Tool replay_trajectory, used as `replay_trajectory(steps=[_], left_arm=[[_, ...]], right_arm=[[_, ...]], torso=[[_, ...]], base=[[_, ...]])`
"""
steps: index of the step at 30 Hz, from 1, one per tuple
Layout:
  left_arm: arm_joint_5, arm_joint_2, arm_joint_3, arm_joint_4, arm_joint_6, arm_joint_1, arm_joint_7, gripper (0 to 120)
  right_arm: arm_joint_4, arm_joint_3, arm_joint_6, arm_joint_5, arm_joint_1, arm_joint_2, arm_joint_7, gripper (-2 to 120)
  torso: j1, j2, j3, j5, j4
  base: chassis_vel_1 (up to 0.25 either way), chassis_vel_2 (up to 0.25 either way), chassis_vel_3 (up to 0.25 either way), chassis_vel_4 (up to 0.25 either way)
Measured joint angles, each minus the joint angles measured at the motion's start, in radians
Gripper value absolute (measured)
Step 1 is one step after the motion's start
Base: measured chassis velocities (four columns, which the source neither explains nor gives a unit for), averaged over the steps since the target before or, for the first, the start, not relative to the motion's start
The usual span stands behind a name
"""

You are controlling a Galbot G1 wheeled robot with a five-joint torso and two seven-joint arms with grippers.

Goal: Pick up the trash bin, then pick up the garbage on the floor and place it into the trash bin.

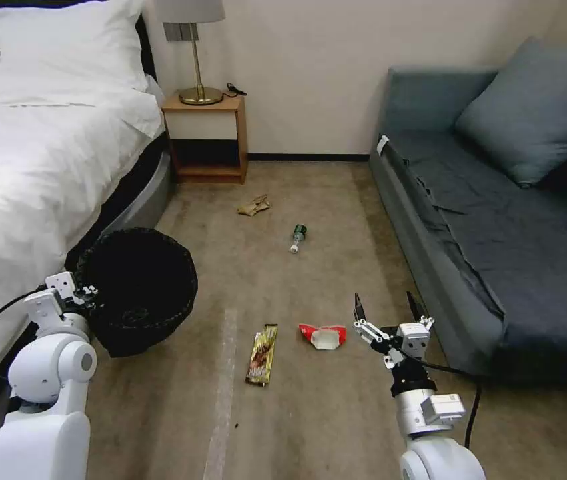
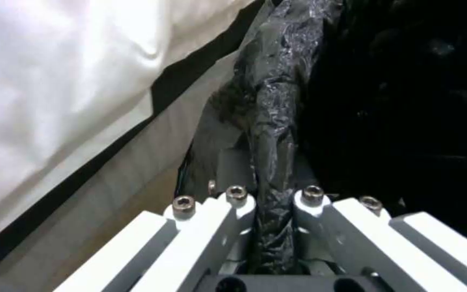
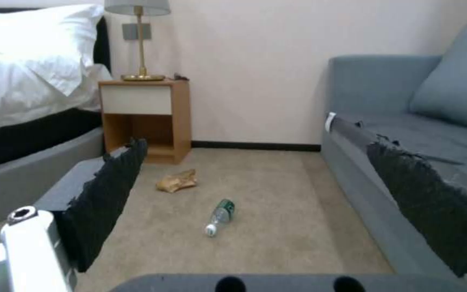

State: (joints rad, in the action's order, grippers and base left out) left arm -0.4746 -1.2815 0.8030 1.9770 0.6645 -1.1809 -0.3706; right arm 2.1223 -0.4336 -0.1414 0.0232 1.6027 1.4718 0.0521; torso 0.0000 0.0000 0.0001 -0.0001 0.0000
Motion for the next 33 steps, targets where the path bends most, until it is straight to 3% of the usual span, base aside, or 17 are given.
replay_trajectory(steps=[15,18,19,23,24,26,27,30,33], left_arm=[[0.011,-0.013,0.000,-0.003,-0.006,0.001,0.007,3],[0.015,-0.018,-0.007,-0.005,-0.006,0.006,0.009,3],[0.015,-0.018,-0.007,-0.005,-0.006,0.006,0.009,3],[0.022,-0.031,-0.005,-0.009,-0.013,0.003,0.014,3],[0.022,-0.031,-0.005,-0.009,-0.013,0.003,0.014,3],[0.025,-0.035,0.001,-0.009,-0.018,-0.005,0.019,3],[0.025,-0.035,0.001,-0.009,-0.018,-0.005,0.019,3],[0.031,-0.044,0.004,-0.010,-0.024,-0.009,0.023,3],[0.036,-0.053,0.003,-0.010,-0.026,-0.011,0.026,3]], right_arm=[[-0.070,-0.005,-0.020,-0.002,-0.076,-0.054,-0.042,100],[-0.165,0.005,-0.034,0.036,-0.153,-0.170,-0.158,100],[-0.165,0.005,-0.034,0.036,-0.153,-0.170,-0.158,100],[-0.356,0.126,-0.087,0.124,-0.285,-0.440,-0.322,100],[-0.356,0.126,-0.087,0.124,-0.285,-0.440,-0.322,100],[-0.503,0.242,-0.135,0.154,-0.398,-0.553,-0.415,100],[-0.503,0.242,-0.135,0.154,-0.398,-0.553,-0.415,100],[-0.684,0.424,-0.181,0.196,-0.553,-0.636,-0.507,100],[-0.776,0.525,-0.214,0.205,-0.630,-0.647,-0.550,100]], torso=[[0.000,0.000,0.000,0.0003,0.0000],[0.000,0.000,0.000,0.0004,-0.0002],[0.000,0.000,0.000,0.0004,-0.0002],[0.000,0.000,0.000,0.0000,0.0001],[0.000,0.000,0.000,0.0000,0.0001],[0.000,0.000,0.000,0.0008,0.0000],[0.000,0.000,0.000,0.0008,0.0000],[0.000,0.000,0.000,0.0000,0.0001],[0.000,0.000,0.000,0.0007,0.0000]], base=[[-0.164,0.160,0.162,-0.164],[-0.064,0.079,0.069,-0.066],[-0.030,0.040,0.054,-0.018],[0.000,0.000,0.000,0.000],[0.000,0.000,0.000,0.000],[0.000,0.000,0.000,0.000],[0.000,0.000,0.000,0.000],[0.000,0.000,0.000,0.000],[0.000,0.000,0.000,0.000]])
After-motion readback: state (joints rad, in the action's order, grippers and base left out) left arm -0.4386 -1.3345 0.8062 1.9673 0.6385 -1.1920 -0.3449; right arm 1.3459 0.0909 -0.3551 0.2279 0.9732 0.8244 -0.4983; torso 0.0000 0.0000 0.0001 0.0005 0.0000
